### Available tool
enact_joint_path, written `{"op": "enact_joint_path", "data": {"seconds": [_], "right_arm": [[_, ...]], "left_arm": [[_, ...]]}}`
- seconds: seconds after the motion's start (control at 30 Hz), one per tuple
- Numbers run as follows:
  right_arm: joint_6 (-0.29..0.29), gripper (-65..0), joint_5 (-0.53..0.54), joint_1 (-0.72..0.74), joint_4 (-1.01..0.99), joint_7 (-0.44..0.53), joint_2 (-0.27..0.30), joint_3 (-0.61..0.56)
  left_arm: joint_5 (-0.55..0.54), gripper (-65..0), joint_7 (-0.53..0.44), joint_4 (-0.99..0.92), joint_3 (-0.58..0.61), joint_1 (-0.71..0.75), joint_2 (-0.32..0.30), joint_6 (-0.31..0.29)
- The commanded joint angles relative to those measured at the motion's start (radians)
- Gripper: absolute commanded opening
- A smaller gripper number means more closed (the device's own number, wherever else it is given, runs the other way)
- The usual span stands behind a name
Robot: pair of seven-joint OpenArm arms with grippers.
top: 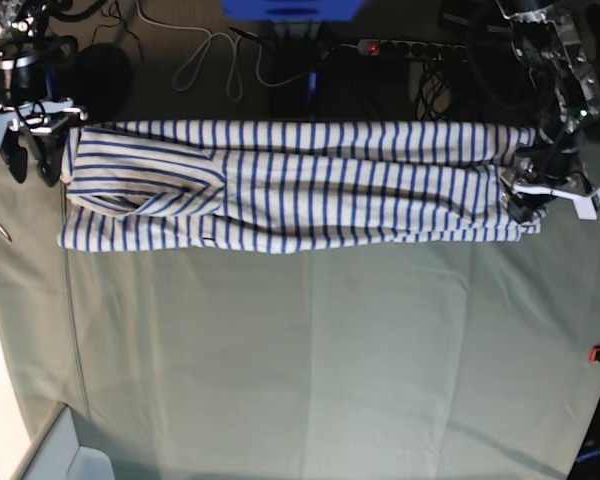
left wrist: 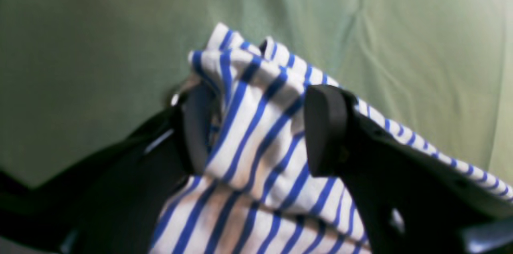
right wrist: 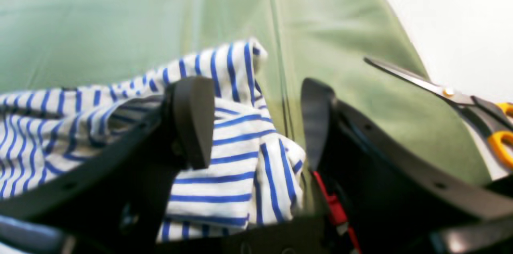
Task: Layout the t-shirt on the table in an organized manner, then fold the t-shirt properly
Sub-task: 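Hold the folded strip ends with both grippers and release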
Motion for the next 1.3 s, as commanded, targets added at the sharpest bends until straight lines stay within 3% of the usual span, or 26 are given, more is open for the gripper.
{"op": "enact_joint_path", "data": {"seconds": [0.0, 0.27, 0.67, 0.87, 1.03, 1.1, 1.27], "right_arm": [[0.006, -29.8, -0.001, 0.020, 0.012, 0.026, 0.001, -0.016], [0.006, -29.7, -0.182, 0.163, -0.146, -0.088, -0.031, -0.044], [0.006, -29.8, -0.239, 0.189, -0.231, -0.085, -0.030, -0.050], [0.006, -29.8, -0.239, 0.188, -0.231, -0.086, -0.030, -0.050], [0.006, -29.8, -0.239, 0.181, -0.229, -0.086, -0.028, -0.051], [0.006, -29.8, -0.239, 0.181, -0.229, -0.086, -0.028, -0.051], [0.006, -29.8, -0.239, 0.180, -0.229, -0.086, -0.028, -0.050]], "left_arm": [[-0.009, -29.4, -0.014, 0.008, -0.004, -0.005, -0.014, -0.003], [-0.004, -29.3, -0.019, -0.069, -0.027, -0.009, -0.014, -0.003], [-0.003, -29.3, -0.016, -0.107, -0.082, -0.025, -0.016, -0.002], [-0.003, -29.3, -0.019, -0.236, -0.081, -0.065, -0.016, -0.003], [-0.003, -30.5, -0.022, -0.254, 0.001, -0.057, -0.031, -0.003], [-0.004, -35.9, -0.022, -0.262, 0.036, -0.057, -0.045, -0.003], [-0.009, -62.7, -0.022, -0.267, 0.040, -0.055, -0.048, -0.005]]}}
